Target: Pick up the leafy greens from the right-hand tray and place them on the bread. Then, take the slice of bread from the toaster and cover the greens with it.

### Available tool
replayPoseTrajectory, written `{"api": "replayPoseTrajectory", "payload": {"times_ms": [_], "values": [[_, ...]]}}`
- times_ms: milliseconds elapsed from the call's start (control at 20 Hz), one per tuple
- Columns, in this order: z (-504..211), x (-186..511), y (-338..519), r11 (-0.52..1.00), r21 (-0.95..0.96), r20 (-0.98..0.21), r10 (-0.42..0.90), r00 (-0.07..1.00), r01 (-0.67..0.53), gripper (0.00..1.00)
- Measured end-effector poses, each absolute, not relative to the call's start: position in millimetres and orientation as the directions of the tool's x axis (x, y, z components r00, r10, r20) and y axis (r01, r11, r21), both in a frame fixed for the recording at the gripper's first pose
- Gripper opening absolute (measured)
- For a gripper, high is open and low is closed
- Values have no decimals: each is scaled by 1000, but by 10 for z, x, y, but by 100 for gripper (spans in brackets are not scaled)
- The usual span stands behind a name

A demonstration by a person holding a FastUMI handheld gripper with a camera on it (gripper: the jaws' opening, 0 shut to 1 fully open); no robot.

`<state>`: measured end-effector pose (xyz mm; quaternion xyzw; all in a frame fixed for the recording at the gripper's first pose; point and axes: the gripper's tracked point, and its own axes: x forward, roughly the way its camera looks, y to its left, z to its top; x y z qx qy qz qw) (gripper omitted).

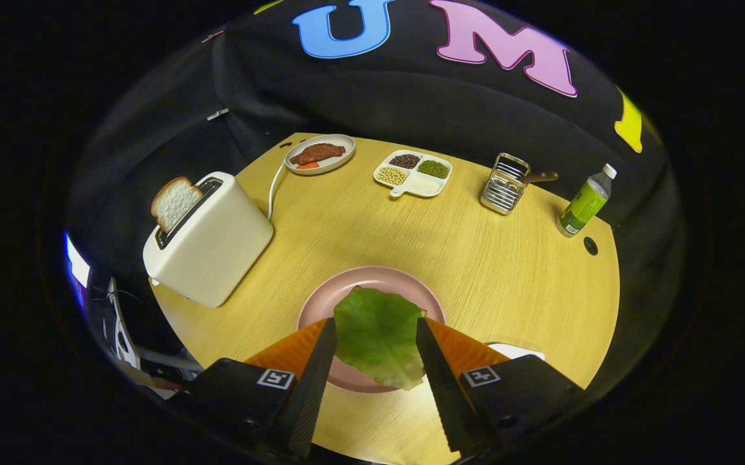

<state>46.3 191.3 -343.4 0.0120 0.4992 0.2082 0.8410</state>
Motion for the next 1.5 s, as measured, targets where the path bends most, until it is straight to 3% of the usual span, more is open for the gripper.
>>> {"api": "replayPoseTrajectory", "payload": {"times_ms": [300, 600, 800, 1150, 1350, 1500], "values": [[-2947, 451, 2007, 907, 249, -749, 403, 526, -341, 79], [-2016, 342, 2514, 843, 234, -584, 521, 623, -485, 79], [-1566, 317, 3064, 785, 284, -509, 610, 607, -550, 79], [-1154, 529, 3911, 730, 472, -431, 680, 593, -494, 80], [-1163, 498, 4397, 668, 521, -405, 742, 535, -531, 80], [-1392, 510, 4746, 653, 602, -438, 751, 494, -460, 80]]}}
